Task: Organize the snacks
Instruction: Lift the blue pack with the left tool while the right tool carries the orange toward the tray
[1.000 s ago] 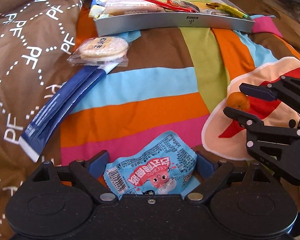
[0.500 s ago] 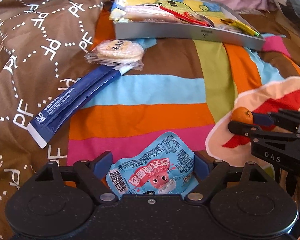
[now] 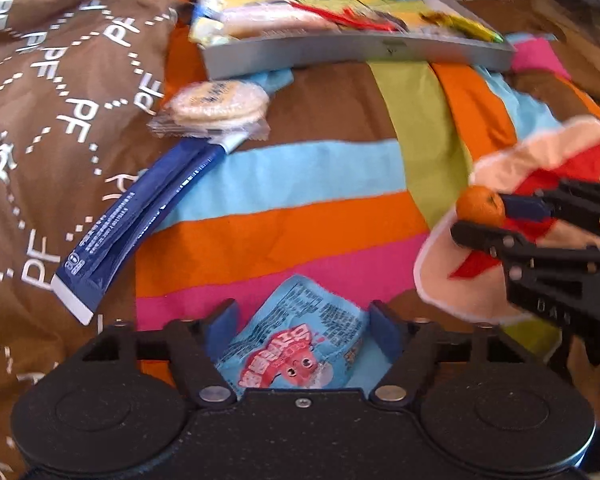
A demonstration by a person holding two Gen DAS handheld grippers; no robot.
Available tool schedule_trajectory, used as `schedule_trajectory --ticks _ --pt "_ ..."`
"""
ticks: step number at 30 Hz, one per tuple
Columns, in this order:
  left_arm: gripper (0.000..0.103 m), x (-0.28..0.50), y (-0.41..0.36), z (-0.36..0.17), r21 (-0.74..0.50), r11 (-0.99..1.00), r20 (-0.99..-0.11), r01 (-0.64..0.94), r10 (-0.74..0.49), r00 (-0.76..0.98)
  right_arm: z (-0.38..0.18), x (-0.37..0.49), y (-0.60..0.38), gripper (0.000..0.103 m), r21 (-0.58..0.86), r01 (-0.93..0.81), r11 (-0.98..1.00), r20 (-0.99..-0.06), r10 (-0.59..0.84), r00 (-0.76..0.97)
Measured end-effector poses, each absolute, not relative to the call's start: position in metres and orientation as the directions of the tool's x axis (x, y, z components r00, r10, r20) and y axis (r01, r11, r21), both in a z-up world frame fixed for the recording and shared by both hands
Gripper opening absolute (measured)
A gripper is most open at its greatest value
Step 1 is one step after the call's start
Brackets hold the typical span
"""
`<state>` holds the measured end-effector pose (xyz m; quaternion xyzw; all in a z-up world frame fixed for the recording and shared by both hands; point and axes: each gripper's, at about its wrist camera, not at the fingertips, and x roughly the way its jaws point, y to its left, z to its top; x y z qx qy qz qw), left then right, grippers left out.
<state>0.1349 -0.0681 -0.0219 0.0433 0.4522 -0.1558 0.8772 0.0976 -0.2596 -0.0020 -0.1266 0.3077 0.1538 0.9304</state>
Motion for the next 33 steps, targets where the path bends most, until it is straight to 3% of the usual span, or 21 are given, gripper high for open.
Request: schedule_trajectory --ticks 6,11,14,18,20,33 --pt "0.097 0.144 -0.047 -0.027 -0.119 0.834 -0.833 0.539 -0.38 0.403 -0.002 0.097 -0.258 0.038 -0.144 -0.378 0.915 -0.61 0.219 0.762" --pt "0.096 0.148 -0.045 -0.029 -0.117 0.753 -0.852 0.647 -0.412 0.325 -0.003 0.097 -0.257 0.038 -0.143 -0.384 0.912 -0.608 0.225 0.761" --pt "0.086 0.147 -0.045 -0.027 -0.133 0.748 -0.852 0.65 -0.422 0.311 -0.003 0.097 -0.256 0.038 -0.145 -0.389 0.91 -0.608 0.228 0.761" --pt "0.069 0.145 -0.042 -0.025 -0.153 0.771 -0.851 0.618 -0.421 0.315 -0.002 0.095 -0.254 0.038 -0.153 -0.399 0.904 -0.603 0.235 0.762" --pt "0.065 0.146 -0.041 -0.024 -0.182 0.793 -0.85 0.581 -0.424 0.313 -0.002 0.094 -0.253 0.038 -0.157 -0.404 0.901 -0.6 0.237 0.764" --pt "0.06 0.133 -0.033 -0.026 -0.406 0.879 -0.76 0.248 -0.476 0.443 0.003 0.091 -0.251 0.038 -0.174 -0.399 0.9 -0.562 0.242 0.791"
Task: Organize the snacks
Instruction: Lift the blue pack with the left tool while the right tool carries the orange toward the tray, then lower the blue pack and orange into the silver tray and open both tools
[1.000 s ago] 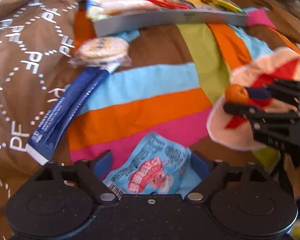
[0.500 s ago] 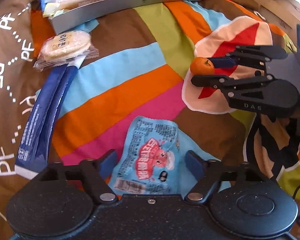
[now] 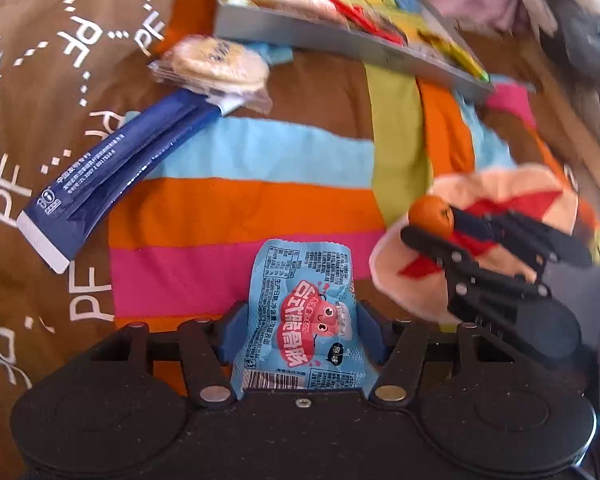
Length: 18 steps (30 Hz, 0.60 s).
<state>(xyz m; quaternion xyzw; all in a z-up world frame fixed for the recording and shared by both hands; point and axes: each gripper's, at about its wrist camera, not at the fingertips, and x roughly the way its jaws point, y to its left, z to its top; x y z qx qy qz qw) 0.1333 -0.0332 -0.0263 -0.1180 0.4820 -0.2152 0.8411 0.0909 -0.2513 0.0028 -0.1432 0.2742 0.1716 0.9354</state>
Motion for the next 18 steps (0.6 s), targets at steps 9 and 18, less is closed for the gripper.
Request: schedule_trajectory --ticks 9,18 --pt "0.06 0.131 -0.033 -0.029 -0.511 0.851 -0.656 0.117 -0.475 0.586 0.011 0.088 -0.252 0.038 -0.185 -0.38 0.906 -0.484 0.252 0.838" --pt "0.06 0.152 -0.032 0.005 -0.55 0.83 -0.558 0.091 -0.446 0.7 0.019 0.099 -0.256 0.038 -0.168 -0.32 0.932 -0.361 0.244 0.9"
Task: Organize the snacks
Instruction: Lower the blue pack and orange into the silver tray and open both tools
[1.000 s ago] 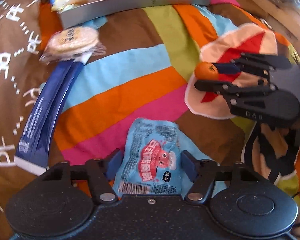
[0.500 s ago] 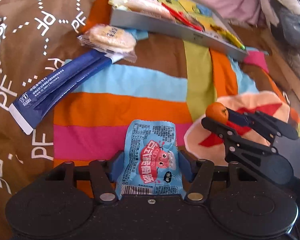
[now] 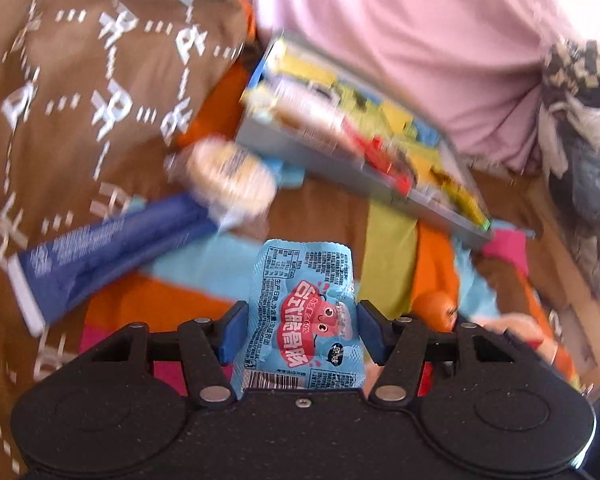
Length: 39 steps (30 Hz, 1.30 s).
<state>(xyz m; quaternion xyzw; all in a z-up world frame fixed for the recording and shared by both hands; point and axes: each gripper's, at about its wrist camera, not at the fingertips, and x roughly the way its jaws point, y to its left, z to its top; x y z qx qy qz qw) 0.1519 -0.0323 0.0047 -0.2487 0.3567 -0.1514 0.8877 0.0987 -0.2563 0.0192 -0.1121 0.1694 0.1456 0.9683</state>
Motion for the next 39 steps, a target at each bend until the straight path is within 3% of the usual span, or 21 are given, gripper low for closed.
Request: schedule_trajectory --ticks 6,14,22,28,39 --pt "0.061 0.173 -0.039 0.043 -0.518 0.846 -0.503 0.13 -0.424 0.753 0.031 0.118 -0.266 0.039 -0.124 -0.269 0.955 -0.268 0.228 0.936" --pt "0.061 0.234 -0.06 0.088 -0.516 0.845 -0.5 0.138 -0.428 0.752 0.052 0.156 -0.289 0.039 -0.099 -0.191 0.977 -0.187 0.171 0.967" --pt "0.061 0.294 -0.097 0.107 -0.424 0.891 -0.544 0.162 -0.393 0.742 0.06 0.192 -0.313 0.039 -0.043 -0.147 0.988 -0.175 0.138 0.975" --pt "0.061 0.322 -0.119 0.092 -0.406 0.904 -0.589 0.135 -0.372 0.718 0.046 0.209 -0.314 0.039 -0.024 -0.168 0.986 -0.23 0.158 0.96" --pt "0.063 0.347 -0.135 0.071 -0.352 0.924 -0.613 0.148 -0.348 0.71 0.04 0.201 -0.313 0.068 -0.019 -0.192 0.981 -0.247 0.181 0.952"
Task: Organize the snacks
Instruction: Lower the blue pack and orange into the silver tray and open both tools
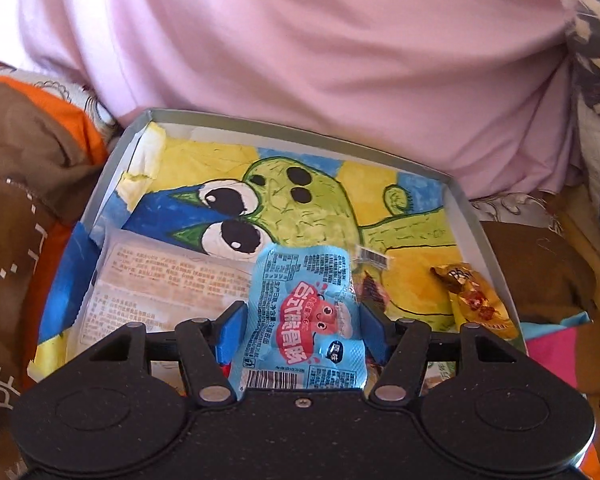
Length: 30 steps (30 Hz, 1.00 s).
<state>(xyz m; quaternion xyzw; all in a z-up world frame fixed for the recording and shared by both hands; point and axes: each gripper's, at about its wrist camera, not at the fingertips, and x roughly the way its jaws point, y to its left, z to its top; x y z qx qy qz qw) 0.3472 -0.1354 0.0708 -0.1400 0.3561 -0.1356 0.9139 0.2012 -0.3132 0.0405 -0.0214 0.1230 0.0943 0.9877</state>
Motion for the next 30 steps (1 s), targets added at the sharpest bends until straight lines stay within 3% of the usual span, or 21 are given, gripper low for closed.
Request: schedule_trajectory --ticks 4,16,24,30 --pt "0.064 0.351 -0.135 0.07 -0.332 0.931 -0.607 0.155 -0.336 0.72 0.042 0.2 -0.31 0.077 -0.02 -0.202 0.979 -0.246 0.191 0.95" --pt "0.085 0.337 -0.119 0.081 -0.344 0.93 -0.578 0.126 -0.316 0.753 0.05 0.193 -0.301 0.103 -0.009 -0.15 0.989 -0.279 0.141 0.95" --pt "0.09 0.334 -0.099 0.084 -0.355 0.931 -0.572 0.088 -0.291 0.767 0.031 0.166 -0.274 0.103 -0.132 -0.048 0.99 -0.366 -0.004 0.931" --pt "0.091 0.334 -0.084 0.081 -0.327 0.938 -0.585 0.119 -0.3 0.754 0.005 0.153 -0.24 0.103 -0.311 0.031 0.95 -0.314 -0.134 0.94"
